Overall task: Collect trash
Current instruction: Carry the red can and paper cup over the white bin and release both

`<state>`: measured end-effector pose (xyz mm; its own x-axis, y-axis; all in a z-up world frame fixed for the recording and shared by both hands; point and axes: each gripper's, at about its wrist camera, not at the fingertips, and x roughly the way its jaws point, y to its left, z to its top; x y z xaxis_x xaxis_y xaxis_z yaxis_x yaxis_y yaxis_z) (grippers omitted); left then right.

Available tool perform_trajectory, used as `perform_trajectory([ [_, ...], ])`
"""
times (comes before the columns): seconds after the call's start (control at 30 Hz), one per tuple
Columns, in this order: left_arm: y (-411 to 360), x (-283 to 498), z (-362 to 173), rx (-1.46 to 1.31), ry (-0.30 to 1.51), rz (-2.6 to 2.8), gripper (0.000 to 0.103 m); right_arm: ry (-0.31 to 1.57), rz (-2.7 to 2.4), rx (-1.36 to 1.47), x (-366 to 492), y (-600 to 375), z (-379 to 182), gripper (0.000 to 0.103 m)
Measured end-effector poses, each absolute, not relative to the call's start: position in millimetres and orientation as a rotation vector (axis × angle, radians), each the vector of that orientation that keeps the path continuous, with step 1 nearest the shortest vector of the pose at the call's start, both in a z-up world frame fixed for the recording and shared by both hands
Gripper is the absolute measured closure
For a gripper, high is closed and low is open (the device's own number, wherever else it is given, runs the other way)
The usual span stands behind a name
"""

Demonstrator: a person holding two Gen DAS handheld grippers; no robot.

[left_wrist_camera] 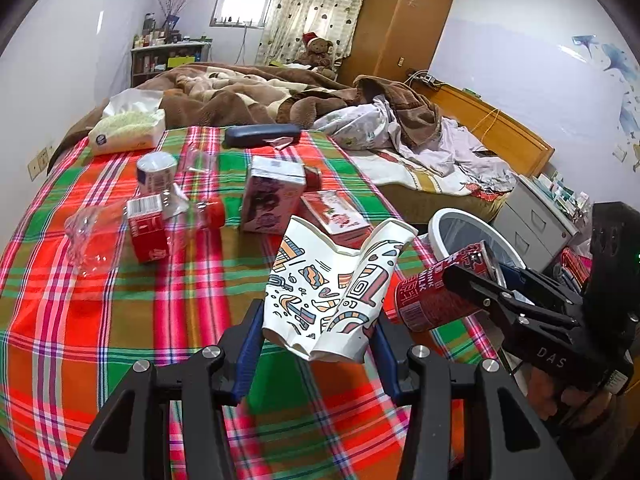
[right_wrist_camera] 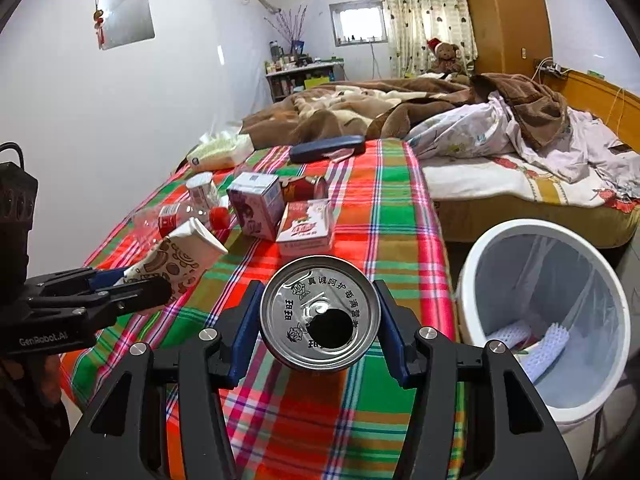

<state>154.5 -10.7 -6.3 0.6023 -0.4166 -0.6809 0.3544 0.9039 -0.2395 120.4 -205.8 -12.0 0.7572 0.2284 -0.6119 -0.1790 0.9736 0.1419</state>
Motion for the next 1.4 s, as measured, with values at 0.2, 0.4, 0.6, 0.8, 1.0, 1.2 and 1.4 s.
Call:
perform_trajectory([
  [0.2,-36,151,2,-0.062,0.792,-0.473,0.053,0.633,0.189,0.061,111,-222,-2,0.048],
  [0.4,-70,150,9,-0.036,0.781,-0.513,0.053,0.591,0.138,0.054,103,-245,10,0.048],
  [0.6,-111,154,18,-0.012,0.76,-0.562,0.053,0.566,0.078,0.052,98,-271,16,0.048],
  [0.8,-153,158,22,0.017,0.753,-0.613,0.053,0.564,0.019,0.064,99,-299,18,0.048],
  [1.0,-194,166,19,0.031,0.767,-0.674,0.053,0.582,-0.042,0.083,102,-327,14,0.048],
  [1.2,-226,176,6,0.05,0.802,-0.714,0.053,0.628,-0.091,0.098,108,-351,4,0.048],
  [1.4,-252,182,-9,0.096,0.83,-0.724,0.053,0.701,-0.116,0.109,117,-369,-14,0.048],
])
